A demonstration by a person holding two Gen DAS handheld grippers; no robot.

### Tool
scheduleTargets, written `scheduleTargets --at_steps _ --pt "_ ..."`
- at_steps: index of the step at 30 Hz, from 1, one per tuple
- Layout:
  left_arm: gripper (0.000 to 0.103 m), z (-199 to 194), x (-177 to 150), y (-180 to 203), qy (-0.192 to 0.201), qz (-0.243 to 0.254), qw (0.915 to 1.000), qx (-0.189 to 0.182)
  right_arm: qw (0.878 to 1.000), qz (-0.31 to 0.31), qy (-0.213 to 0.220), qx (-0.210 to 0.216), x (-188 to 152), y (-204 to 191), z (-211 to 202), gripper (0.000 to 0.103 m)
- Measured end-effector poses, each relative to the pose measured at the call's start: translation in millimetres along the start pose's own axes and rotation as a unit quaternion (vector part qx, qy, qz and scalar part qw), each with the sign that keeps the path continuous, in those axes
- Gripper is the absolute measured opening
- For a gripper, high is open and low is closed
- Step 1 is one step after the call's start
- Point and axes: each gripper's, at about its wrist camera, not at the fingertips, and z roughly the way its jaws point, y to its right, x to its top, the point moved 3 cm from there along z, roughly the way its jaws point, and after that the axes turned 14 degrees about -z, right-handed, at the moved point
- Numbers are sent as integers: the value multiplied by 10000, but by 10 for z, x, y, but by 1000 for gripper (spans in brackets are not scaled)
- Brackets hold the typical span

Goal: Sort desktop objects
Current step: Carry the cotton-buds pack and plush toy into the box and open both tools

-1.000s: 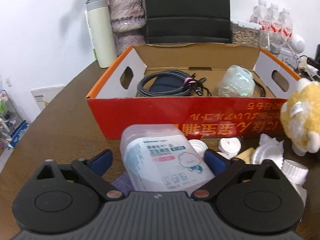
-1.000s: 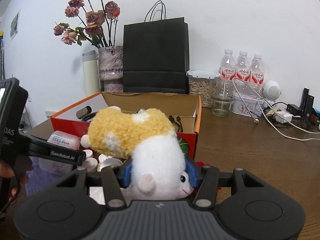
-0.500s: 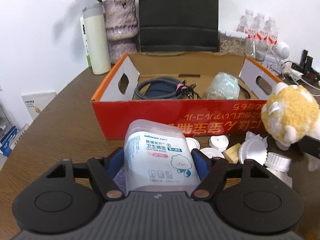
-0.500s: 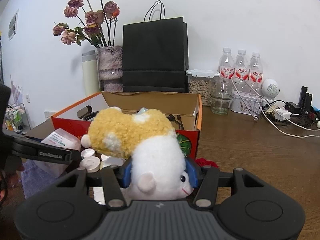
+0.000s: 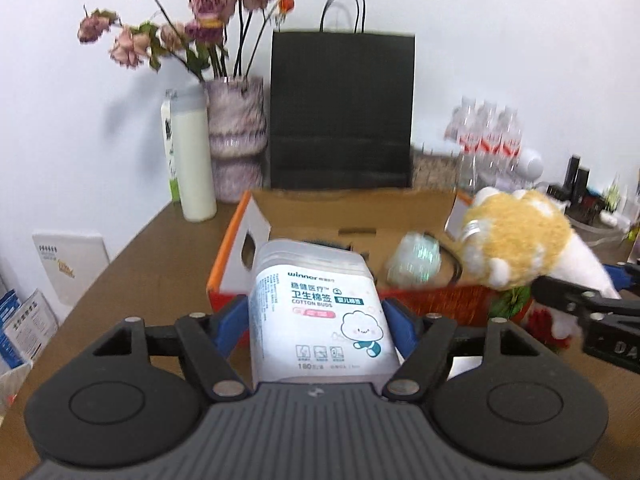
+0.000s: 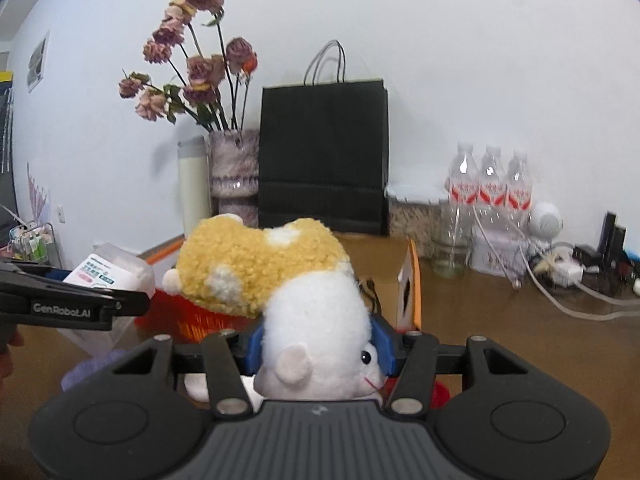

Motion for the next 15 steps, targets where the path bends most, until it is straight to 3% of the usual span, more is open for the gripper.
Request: scheduleTargets --at_steps 9,15 --pt "74 189 420 67 403 -124 9988 -230 9997 -174 149 -128 408 2 372 52" --pt "74 522 596 75 437 -235 9984 -277 9997 -130 56 -194 499 70 772 52"
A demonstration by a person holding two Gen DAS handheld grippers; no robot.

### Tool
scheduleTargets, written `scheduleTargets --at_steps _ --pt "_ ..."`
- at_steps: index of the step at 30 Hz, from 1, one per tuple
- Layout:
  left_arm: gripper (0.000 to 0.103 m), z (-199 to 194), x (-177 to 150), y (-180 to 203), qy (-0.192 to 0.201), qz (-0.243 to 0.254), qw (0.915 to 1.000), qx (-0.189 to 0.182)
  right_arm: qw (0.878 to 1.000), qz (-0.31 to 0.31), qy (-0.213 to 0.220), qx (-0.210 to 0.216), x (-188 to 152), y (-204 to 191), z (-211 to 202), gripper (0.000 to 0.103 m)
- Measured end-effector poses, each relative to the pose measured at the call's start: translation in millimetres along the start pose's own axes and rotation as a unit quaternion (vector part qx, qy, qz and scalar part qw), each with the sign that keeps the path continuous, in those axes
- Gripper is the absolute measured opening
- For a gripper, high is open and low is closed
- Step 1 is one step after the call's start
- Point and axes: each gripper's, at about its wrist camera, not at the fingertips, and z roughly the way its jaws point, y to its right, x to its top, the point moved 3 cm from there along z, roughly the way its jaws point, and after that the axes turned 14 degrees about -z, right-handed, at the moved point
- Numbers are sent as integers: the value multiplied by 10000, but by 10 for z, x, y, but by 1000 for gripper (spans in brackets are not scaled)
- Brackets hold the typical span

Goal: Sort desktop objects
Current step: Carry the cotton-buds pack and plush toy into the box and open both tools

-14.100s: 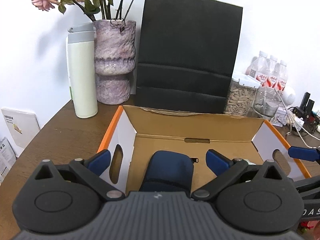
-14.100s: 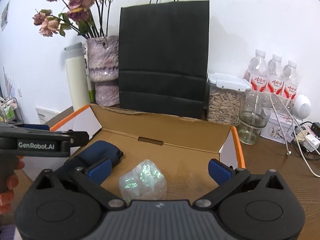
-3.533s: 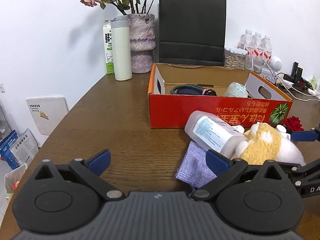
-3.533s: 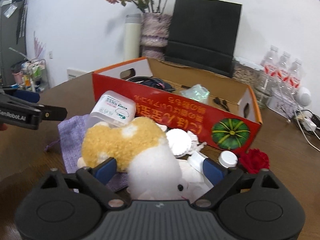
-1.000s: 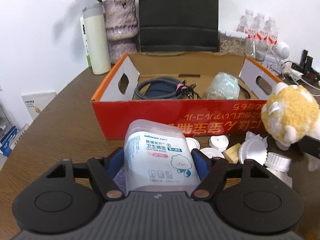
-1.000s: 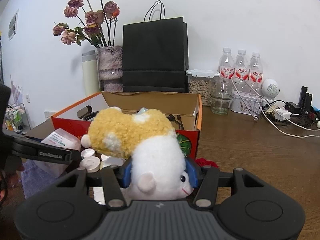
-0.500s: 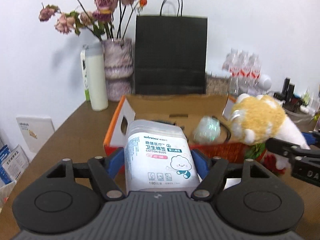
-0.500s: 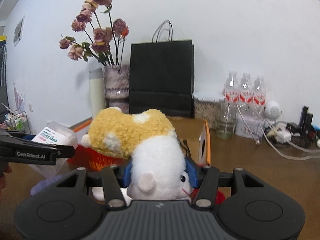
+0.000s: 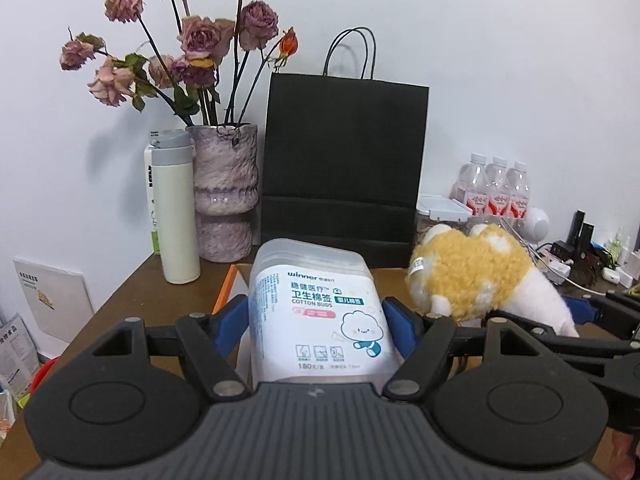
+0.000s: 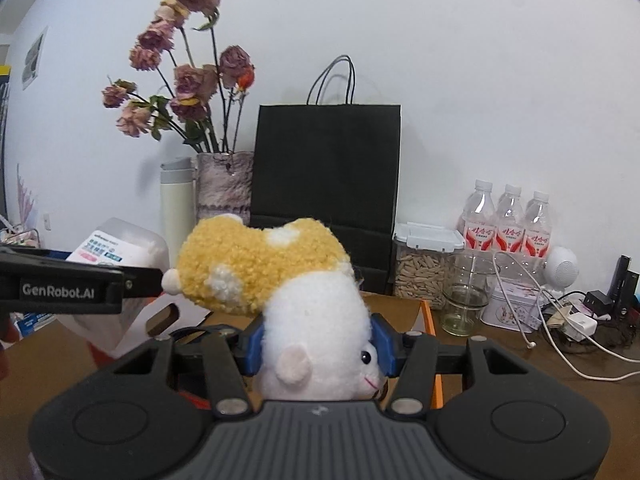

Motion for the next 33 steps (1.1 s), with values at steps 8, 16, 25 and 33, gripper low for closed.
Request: scheduleTargets --at_steps 8,16,25,33 --pt "74 507 1 -61 -200 -50 9998 40 9998 13 -199 -54 -54 102 462 52" --pt "74 847 -140 -180 -492 24 9987 137 9984 -190 -526 -9 -221 103 794 52" --pt "74 1026 -278 -224 -792 136 9966 177 9964 -311 -783 -7 -346 86 956 53" --pt "103 1019 -283 -207 -695 239 9969 264 9962 -186 -846 70 -350 134 949 91"
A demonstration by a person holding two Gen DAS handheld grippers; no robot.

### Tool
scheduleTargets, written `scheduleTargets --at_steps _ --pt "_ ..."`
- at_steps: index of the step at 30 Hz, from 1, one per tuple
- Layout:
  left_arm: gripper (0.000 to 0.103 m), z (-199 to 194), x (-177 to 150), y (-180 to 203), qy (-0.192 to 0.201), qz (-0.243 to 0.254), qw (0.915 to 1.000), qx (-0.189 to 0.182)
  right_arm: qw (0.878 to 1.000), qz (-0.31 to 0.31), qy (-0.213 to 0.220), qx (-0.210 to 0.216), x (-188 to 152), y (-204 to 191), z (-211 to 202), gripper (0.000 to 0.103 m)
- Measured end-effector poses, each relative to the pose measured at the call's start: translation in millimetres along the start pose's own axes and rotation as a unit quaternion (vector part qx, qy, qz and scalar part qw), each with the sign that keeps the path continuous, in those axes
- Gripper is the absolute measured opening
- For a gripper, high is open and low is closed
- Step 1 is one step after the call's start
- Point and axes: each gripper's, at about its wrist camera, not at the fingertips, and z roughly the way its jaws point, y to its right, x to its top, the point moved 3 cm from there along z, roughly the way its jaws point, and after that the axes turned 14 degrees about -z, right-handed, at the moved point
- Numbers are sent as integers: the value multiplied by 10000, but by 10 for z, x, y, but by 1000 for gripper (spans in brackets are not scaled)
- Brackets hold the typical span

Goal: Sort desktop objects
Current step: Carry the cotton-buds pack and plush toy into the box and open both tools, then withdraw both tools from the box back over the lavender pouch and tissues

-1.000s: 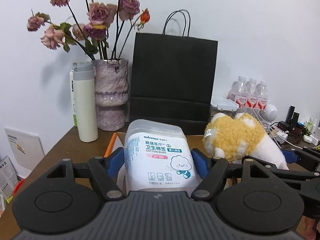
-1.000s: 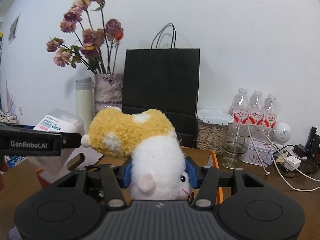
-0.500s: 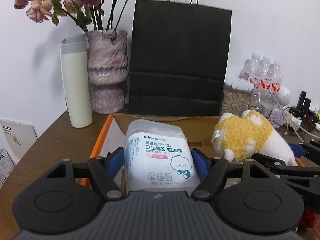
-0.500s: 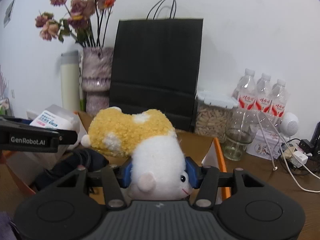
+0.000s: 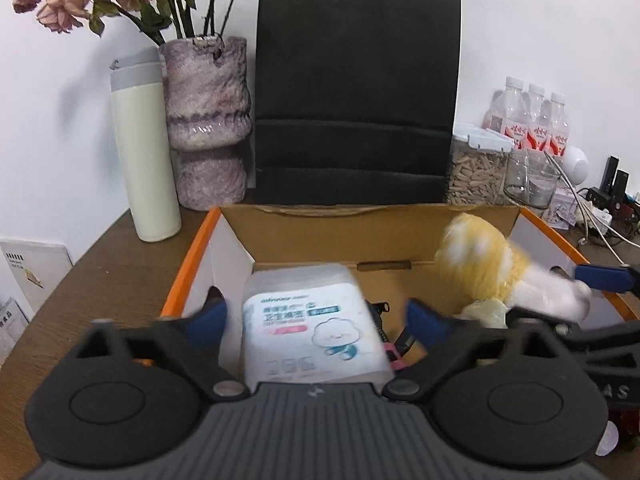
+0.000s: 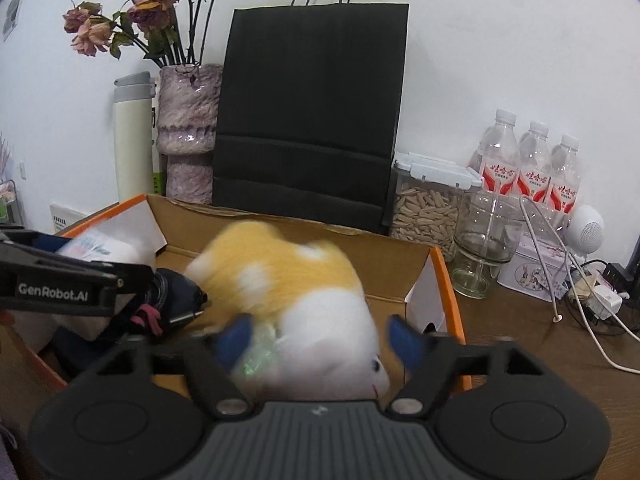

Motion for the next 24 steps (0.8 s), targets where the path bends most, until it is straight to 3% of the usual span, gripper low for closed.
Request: scheduleTargets --at_steps 3,4,24 --pt "103 -14 15 12 14 36 10000 43 10000 16 -52 80 19 -8 -22 96" --pt "103 -13 17 13 2 41 10000 64 9999 43 -60 112 22 -10 -29 103" --pt "103 -496 -24 -20 161 -94 9998 -2 9996 274 87 72 -23 -117 -560 103"
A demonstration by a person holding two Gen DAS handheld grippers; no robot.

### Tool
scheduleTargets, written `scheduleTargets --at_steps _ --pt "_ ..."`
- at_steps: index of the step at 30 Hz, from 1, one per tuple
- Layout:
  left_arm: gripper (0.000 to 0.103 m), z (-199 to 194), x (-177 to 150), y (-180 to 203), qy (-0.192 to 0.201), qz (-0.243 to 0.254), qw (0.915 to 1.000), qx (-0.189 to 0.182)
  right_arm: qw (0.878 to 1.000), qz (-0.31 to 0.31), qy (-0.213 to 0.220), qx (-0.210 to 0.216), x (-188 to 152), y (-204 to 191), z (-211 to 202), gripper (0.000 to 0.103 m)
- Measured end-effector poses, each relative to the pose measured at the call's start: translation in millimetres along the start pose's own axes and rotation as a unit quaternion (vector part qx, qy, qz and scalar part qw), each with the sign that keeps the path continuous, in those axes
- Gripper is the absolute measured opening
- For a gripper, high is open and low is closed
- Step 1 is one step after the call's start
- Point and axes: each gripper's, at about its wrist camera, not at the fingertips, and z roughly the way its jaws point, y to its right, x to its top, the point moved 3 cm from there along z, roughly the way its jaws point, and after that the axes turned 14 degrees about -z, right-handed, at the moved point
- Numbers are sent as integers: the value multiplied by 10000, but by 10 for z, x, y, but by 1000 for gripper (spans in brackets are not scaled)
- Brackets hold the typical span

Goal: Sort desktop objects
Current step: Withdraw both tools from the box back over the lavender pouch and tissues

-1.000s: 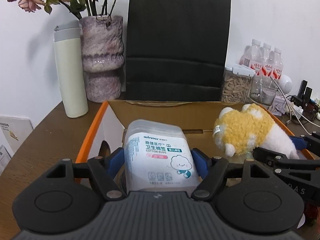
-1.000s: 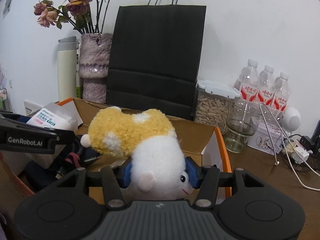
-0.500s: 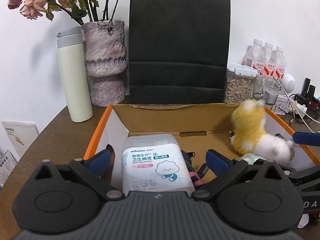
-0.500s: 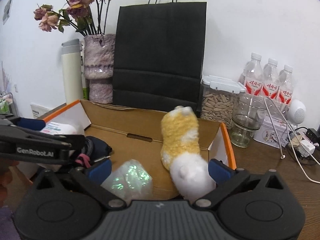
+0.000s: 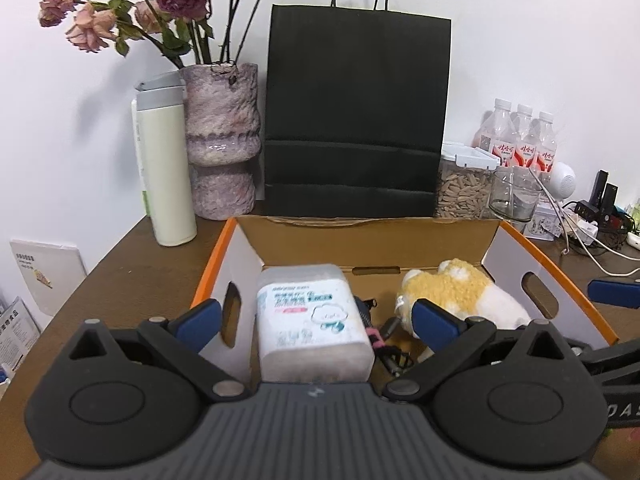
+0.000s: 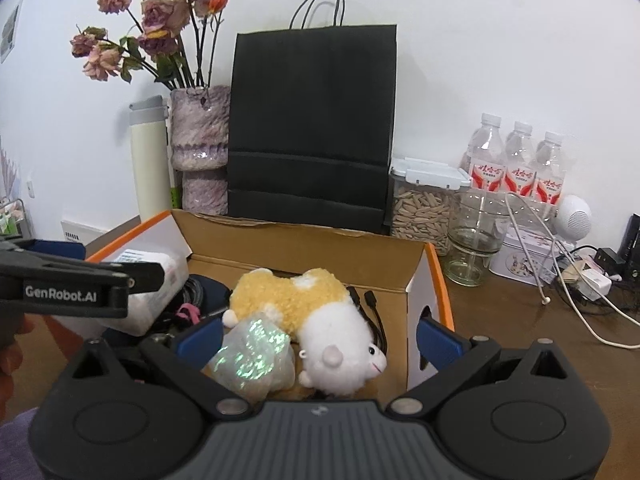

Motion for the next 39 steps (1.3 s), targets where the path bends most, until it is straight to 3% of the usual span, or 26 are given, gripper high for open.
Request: scheduleTargets --at_steps 19,39 --pt "103 -717 -291 -299 -33 24 9999 168 9999 148 -77 -3 -390 -196 -774 103" --pt "103 -1005 -895 -469 -597 444 9971 175 9975 135 -676 128 -1064 -369 -1114 103"
